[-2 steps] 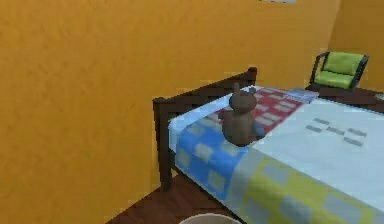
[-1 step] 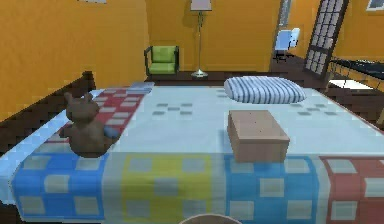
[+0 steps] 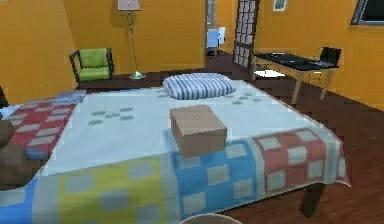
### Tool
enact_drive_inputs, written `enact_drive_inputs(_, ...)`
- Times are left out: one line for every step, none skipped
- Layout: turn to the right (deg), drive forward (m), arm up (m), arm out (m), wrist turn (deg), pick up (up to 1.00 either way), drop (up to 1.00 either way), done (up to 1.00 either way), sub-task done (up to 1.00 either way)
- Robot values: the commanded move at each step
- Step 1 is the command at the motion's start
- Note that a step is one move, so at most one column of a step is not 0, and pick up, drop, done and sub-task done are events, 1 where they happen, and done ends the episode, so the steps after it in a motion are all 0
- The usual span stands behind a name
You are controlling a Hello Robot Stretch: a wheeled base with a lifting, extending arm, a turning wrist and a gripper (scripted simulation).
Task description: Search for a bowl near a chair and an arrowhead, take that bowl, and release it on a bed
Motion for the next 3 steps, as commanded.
enact_drive_inputs(0.0, 0.3, 0.0, 0.0, 0.0, 0.0, 0.0, 0.0, 0.0)
enact_drive_inputs(-45.0, 0.0, 0.0, 0.0, 0.0, 0.0, 0.0, 0.0, 0.0)
enact_drive_inputs(-45.0, 0.0, 0.0, 0.0, 0.0, 0.0, 0.0, 0.0, 0.0)
